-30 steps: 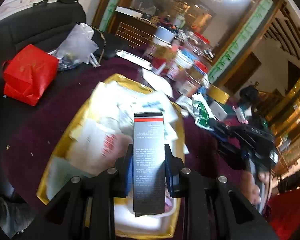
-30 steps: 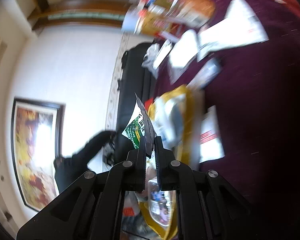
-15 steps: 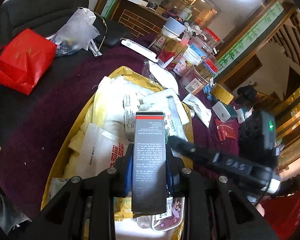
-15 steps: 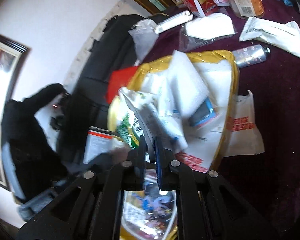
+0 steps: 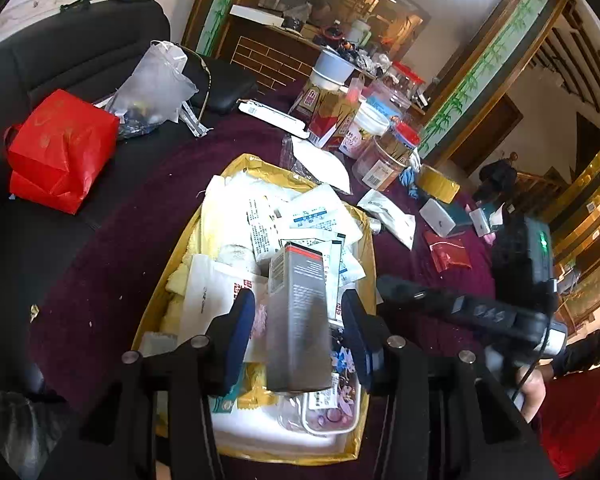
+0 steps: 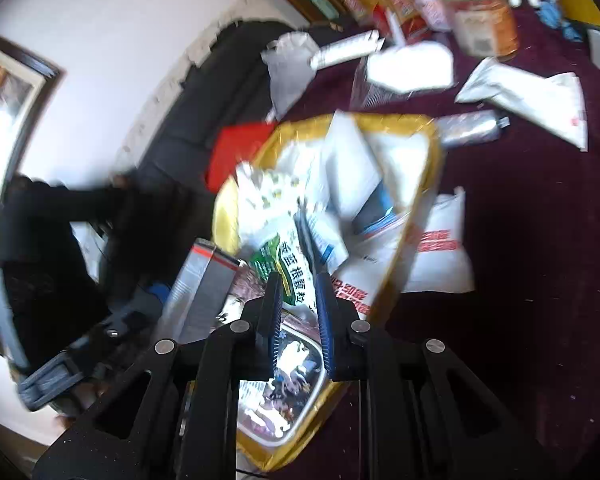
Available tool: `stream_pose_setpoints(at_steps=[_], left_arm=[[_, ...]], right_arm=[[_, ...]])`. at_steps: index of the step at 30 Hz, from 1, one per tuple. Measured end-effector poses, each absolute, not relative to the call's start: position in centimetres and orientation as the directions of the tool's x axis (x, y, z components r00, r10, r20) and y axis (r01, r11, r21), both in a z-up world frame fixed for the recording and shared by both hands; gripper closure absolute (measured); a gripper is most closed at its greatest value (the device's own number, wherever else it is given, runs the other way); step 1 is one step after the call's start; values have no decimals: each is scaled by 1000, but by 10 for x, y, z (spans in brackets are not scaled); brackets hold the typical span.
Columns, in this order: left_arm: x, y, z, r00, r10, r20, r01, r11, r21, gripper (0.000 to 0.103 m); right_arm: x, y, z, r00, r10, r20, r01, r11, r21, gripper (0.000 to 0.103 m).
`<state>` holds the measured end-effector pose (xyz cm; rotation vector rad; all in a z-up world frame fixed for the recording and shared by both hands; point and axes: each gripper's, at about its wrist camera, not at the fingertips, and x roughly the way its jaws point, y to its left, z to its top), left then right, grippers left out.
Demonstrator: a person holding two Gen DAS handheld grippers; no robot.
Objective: Organize soft objects
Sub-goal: 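Carry the grey box and green-print packet into the tray, opening both tools, then move both open tools back over the remaining table items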
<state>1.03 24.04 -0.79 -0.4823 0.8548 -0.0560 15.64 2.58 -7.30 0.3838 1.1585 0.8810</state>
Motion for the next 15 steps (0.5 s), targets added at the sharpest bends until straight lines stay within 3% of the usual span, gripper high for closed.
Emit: stream_pose_setpoints(at_steps=[7,15], left_arm=[[4,215,-5,647,-283,-708,-116,881,-458,51],[10,111,-23,547,-395,-738,90,904,-417,50]], right_arm=[[163,-61,-68,258,744,-617,-298,668,681,86],[173,-165,-92,347,726,-594,-120,663,739,86]])
